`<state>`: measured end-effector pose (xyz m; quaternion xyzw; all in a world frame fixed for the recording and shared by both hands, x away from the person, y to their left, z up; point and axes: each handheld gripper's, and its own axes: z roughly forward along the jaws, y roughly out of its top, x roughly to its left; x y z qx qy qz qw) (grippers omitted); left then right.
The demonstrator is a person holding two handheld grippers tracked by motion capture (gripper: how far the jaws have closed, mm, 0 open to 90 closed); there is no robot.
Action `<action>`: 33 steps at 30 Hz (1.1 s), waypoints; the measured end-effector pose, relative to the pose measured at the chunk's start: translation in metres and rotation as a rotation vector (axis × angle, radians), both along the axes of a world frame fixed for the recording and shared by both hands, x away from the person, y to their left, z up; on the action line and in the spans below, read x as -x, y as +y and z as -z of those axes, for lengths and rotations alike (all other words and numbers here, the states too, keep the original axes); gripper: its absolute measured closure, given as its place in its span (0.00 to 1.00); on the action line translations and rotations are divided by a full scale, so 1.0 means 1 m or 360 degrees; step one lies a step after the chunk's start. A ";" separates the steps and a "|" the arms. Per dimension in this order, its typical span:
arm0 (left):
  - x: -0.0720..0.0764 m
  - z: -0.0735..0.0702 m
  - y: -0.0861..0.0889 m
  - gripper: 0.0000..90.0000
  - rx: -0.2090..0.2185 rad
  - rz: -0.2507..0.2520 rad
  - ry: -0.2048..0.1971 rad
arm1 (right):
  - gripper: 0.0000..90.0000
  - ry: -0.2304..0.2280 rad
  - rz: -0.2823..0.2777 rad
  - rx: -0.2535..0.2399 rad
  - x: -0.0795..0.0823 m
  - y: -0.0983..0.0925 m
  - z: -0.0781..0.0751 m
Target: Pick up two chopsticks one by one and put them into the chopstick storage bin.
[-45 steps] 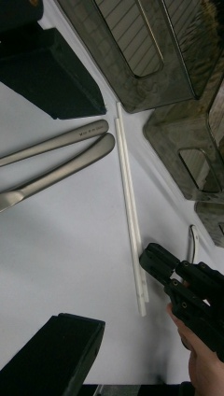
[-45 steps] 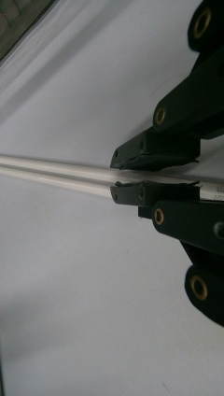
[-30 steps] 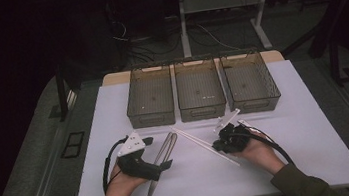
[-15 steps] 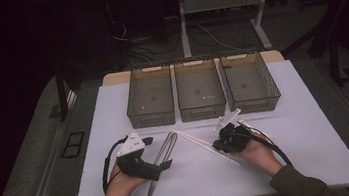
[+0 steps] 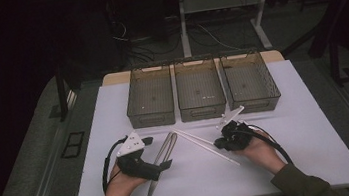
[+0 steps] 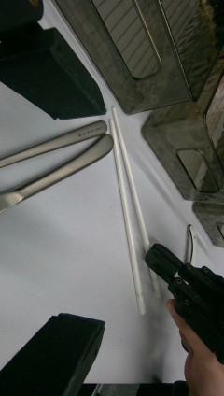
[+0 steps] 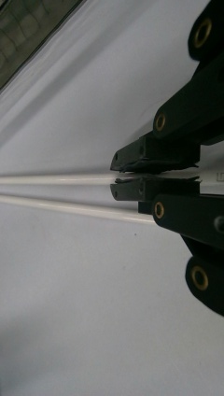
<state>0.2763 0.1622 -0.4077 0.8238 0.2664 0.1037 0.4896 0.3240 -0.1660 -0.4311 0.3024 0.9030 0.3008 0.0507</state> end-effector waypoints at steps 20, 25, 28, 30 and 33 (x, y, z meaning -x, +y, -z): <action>0.001 -0.001 0.000 0.00 0.0009 0.0005 -0.0015 | 0.94 -0.0019 0.0019 -0.0249 0.004 -0.035 -0.030; 0.000 -0.001 0.001 0.00 0.0010 0.0007 -0.0016 | 0.94 -0.0027 0.0038 -0.0313 0.006 -0.047 -0.038; 0.000 0.000 0.001 0.00 0.0021 0.0003 -0.0015 | 0.94 -0.0038 0.0049 -0.0340 0.007 -0.052 -0.042; 0.000 0.000 0.002 0.00 0.0024 -0.0002 -0.0011 | 0.94 -0.0043 0.0042 -0.0360 0.007 -0.055 -0.044; 0.000 0.000 0.003 0.00 0.0034 -0.0007 -0.0011 | 0.94 -0.0054 0.0041 -0.0378 0.009 -0.057 -0.048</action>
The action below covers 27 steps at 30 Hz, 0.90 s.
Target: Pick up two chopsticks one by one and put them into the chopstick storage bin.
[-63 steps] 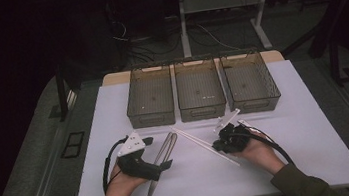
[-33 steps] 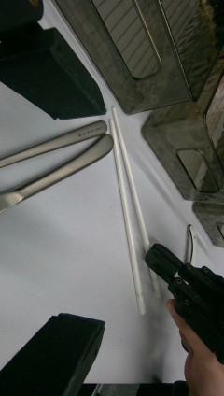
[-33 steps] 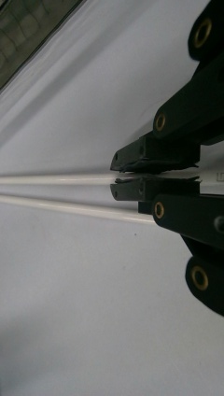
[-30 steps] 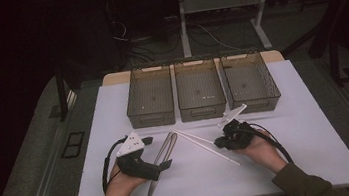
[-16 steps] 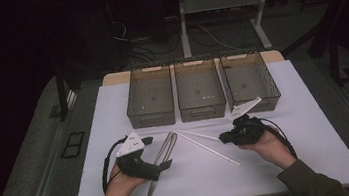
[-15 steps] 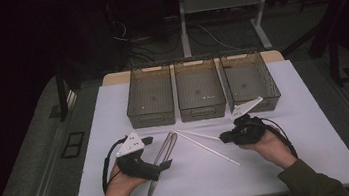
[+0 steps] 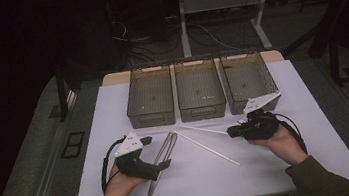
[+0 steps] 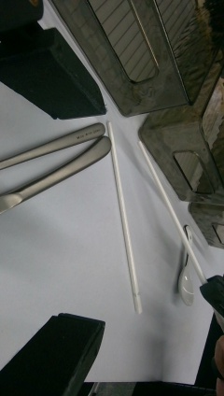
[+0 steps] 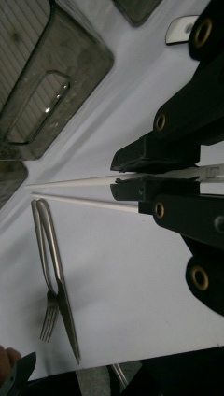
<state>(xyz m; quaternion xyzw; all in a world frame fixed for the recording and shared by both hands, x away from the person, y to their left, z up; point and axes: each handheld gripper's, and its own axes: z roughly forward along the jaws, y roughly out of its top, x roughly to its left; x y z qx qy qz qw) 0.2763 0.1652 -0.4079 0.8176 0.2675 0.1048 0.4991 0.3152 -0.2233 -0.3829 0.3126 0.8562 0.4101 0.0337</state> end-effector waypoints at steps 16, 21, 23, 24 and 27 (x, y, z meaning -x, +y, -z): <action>-0.001 0.003 0.001 0.00 0.0014 0.0031 -0.0005 | 0.94 -0.0090 -0.0004 -0.0094 0.001 -0.007 -0.024; -0.001 0.004 0.002 0.00 0.0006 0.0032 -0.0010 | 0.94 -0.0119 -0.0004 -0.0129 0.000 -0.007 -0.032; -0.001 0.004 0.002 0.00 0.0012 0.0025 -0.0004 | 0.94 -0.0125 -0.0002 -0.0137 0.000 -0.006 -0.034; -0.001 0.004 0.002 0.00 0.0014 0.0025 -0.0004 | 0.94 -0.0142 0.0005 -0.0144 -0.001 -0.005 -0.038; -0.002 0.004 0.001 0.00 0.0009 0.0025 -0.0014 | 0.94 -0.0162 0.0014 -0.0151 -0.005 -0.003 -0.042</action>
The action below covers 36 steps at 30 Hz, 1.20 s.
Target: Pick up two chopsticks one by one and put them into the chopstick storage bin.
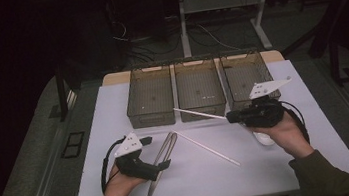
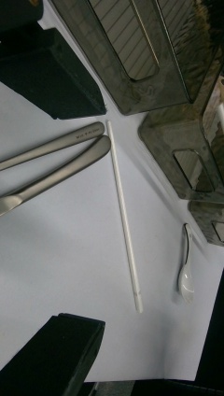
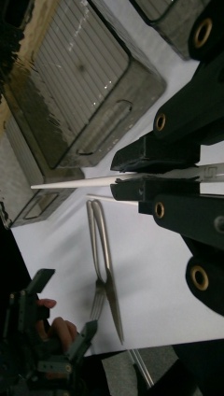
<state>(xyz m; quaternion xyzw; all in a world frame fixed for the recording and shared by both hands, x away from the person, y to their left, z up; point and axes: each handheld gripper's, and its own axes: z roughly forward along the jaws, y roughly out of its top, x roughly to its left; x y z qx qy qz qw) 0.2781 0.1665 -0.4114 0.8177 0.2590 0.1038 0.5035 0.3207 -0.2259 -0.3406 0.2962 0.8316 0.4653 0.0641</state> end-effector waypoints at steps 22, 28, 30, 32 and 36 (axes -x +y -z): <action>0.001 0.001 -0.006 0.00 -0.0015 0.0023 -0.0008 | 0.94 -0.0042 0.0157 0.0046 -0.045 0.047 -0.014; 0.001 0.001 -0.005 0.00 -0.0007 0.0016 0.0002 | 0.94 -0.0027 0.0175 0.0074 -0.057 0.062 -0.014; 0.001 0.000 -0.005 0.00 -0.0010 0.0019 0.0001 | 0.94 -0.0022 0.0181 0.0073 -0.060 0.064 -0.014; 0.001 0.000 -0.005 0.00 -0.0011 0.0021 0.0000 | 0.94 -0.0017 0.0189 0.0077 -0.066 0.069 -0.014; 0.001 0.001 -0.005 0.00 -0.0017 0.0024 0.0002 | 0.94 -0.0015 0.0200 0.0096 -0.073 0.079 -0.015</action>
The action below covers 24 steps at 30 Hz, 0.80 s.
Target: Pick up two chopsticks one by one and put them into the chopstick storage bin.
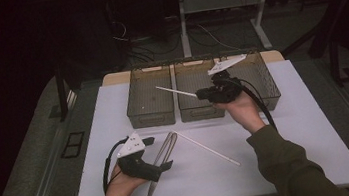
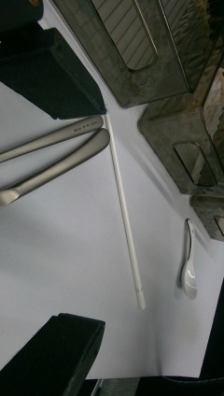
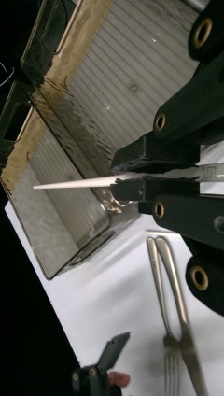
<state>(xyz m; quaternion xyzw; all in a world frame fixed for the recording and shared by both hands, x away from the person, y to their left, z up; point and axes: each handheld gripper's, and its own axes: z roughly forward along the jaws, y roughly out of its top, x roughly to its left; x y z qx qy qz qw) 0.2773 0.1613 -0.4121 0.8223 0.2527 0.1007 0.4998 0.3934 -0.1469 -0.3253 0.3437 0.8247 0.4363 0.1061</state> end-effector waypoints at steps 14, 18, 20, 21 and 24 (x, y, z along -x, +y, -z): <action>0.000 0.000 0.000 0.00 0.0007 0.0002 0.0004 | 0.94 0.0029 0.0064 0.0038 -0.030 0.038 0.001; 0.000 0.000 -0.001 0.00 0.0010 0.0006 -0.0005 | 0.94 0.0040 0.0084 0.0074 -0.040 0.050 0.005; 0.000 0.000 0.000 0.00 0.0010 0.0008 -0.0008 | 0.94 0.0056 0.0098 0.0081 -0.045 0.056 0.008; 0.001 -0.001 0.000 0.00 0.0011 0.0006 0.0000 | 0.94 0.0063 0.0100 0.0096 -0.050 0.062 0.010; 0.000 0.000 0.000 0.00 0.0011 0.0009 -0.0010 | 0.94 0.0081 0.0110 0.0113 -0.057 0.072 0.014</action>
